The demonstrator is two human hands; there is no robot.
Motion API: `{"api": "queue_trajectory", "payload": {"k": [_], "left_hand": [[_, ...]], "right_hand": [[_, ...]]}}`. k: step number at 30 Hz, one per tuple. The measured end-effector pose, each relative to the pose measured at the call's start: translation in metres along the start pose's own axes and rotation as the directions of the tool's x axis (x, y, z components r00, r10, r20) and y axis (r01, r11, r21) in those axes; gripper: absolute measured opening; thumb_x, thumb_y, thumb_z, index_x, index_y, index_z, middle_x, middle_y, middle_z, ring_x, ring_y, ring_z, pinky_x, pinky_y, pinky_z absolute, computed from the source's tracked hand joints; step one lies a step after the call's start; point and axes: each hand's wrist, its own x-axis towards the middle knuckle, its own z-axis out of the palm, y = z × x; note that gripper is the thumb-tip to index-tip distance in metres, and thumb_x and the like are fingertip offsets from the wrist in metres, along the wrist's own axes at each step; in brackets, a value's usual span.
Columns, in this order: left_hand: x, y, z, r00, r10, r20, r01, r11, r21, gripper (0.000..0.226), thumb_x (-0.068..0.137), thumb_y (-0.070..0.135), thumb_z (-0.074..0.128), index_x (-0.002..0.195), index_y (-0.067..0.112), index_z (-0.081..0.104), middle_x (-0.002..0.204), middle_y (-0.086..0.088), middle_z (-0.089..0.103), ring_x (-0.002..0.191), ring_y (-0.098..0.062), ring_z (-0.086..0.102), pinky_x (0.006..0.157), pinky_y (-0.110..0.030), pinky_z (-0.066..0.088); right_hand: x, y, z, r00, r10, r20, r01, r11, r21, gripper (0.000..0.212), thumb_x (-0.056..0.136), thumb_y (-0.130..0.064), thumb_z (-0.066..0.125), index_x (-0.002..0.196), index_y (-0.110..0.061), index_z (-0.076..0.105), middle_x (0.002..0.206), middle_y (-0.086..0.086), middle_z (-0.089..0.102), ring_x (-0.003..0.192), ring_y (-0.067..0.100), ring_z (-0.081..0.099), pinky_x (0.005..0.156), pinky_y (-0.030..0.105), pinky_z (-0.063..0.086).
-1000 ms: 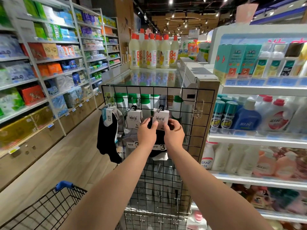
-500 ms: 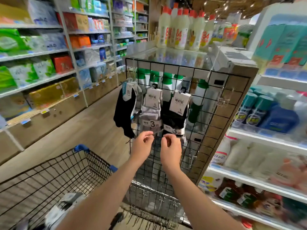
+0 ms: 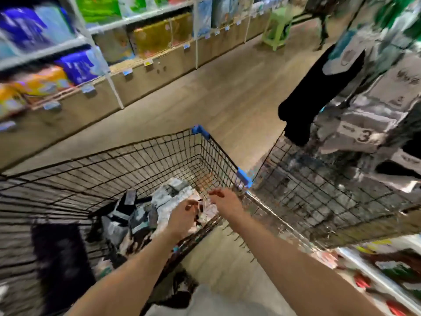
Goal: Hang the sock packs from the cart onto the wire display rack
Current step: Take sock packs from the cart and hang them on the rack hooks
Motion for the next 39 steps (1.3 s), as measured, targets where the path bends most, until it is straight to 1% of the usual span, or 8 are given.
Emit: {"api": "queue_trajectory", "payload": {"k": [7,10,16,19,25,33,36,39], "left_hand": [[0.021,-0.07,-0.047,0.968,-0.25,0.017,0.247,0.941,-0.23,0.014,0.098,0.019,0.053,0.099,0.028,0.063,0.102,-0.004,0.071,0.095,-0.024,0.067,0.09,-0.044,0.055],[0.035,-0.085,-0.051,0.947,-0.321,0.015,0.31,0.899,-0.309,0.014,0.099,0.022,0.052,0.102,0.03,0.063,0.111,-0.003,0.069,0.104,-0.023,0.064,0.098,-0.047,0.051],[0.094,-0.115,-0.042,0.924,-0.381,-0.027,0.346,0.865,-0.364,0.016,0.1,0.022,0.056,0.11,0.025,0.068,0.113,0.003,0.069,0.104,-0.016,0.063,0.094,-0.034,0.05],[0.129,-0.125,-0.026,0.917,-0.399,0.012,0.372,0.844,-0.386,0.016,0.1,0.018,0.055,0.104,0.026,0.067,0.117,-0.002,0.07,0.101,-0.014,0.064,0.087,-0.027,0.049],[0.188,-0.132,0.0,0.931,-0.361,0.05,0.363,0.904,-0.226,0.028,0.101,0.024,0.049,0.122,0.029,0.067,0.133,0.003,0.063,0.119,-0.021,0.058,0.103,-0.035,0.045],[0.228,-0.156,0.029,0.929,-0.369,0.03,0.37,0.926,-0.078,0.046,0.098,0.018,0.056,0.144,0.021,0.05,0.148,-0.006,0.05,0.138,-0.027,0.042,0.115,-0.042,0.033],[0.226,-0.158,0.035,0.91,-0.414,-0.006,0.411,0.905,-0.107,0.048,0.093,0.026,0.058,0.14,0.032,0.05,0.142,-0.002,0.055,0.132,-0.026,0.047,0.111,-0.045,0.039],[0.214,-0.153,0.036,0.868,-0.496,-0.011,0.49,0.86,-0.142,0.056,0.09,0.043,0.053,0.144,0.031,0.045,0.146,0.0,0.05,0.134,-0.025,0.047,0.112,-0.048,0.037]], "right_hand": [[0.046,-0.016,0.078,0.976,0.136,0.169,-0.127,0.99,-0.062,0.018,0.098,-0.014,0.057,0.111,-0.015,0.069,0.105,0.003,0.068,0.083,0.012,0.061,0.065,0.019,0.048],[0.069,-0.019,0.098,0.964,0.168,0.204,-0.154,0.984,-0.085,0.02,0.097,-0.013,0.056,0.112,-0.016,0.07,0.105,0.005,0.07,0.088,0.021,0.066,0.074,0.032,0.055],[0.146,0.006,0.145,0.915,0.346,0.21,-0.336,0.938,-0.082,0.024,0.093,-0.014,0.059,0.116,-0.016,0.068,0.112,0.006,0.069,0.089,0.019,0.064,0.063,0.028,0.051],[0.185,0.033,0.165,0.885,0.421,0.199,-0.41,0.907,-0.097,0.026,0.092,-0.018,0.059,0.118,-0.017,0.065,0.119,0.007,0.065,0.1,0.023,0.061,0.08,0.038,0.057],[0.243,0.082,0.188,0.732,0.639,0.236,-0.666,0.744,0.056,0.047,0.097,-0.018,0.058,0.141,-0.007,0.045,0.137,0.018,0.052,0.108,0.028,0.052,0.1,0.048,0.052],[0.297,0.171,0.232,0.651,0.737,0.181,-0.756,0.611,0.234,0.116,0.065,-0.048,0.077,0.157,-0.033,0.008,0.137,0.014,0.052,0.119,0.035,0.057,0.102,0.052,0.051],[0.31,0.215,0.249,0.684,0.716,0.142,-0.716,0.621,0.319,0.105,0.048,-0.056,0.074,0.142,-0.038,0.032,0.134,0.008,0.059,0.113,0.034,0.063,0.095,0.052,0.056],[0.292,0.175,0.237,0.757,0.641,0.129,-0.645,0.701,0.303,0.076,0.055,-0.053,0.071,0.128,-0.043,0.05,0.122,0.0,0.068,0.104,0.029,0.068,0.088,0.051,0.06]]}}
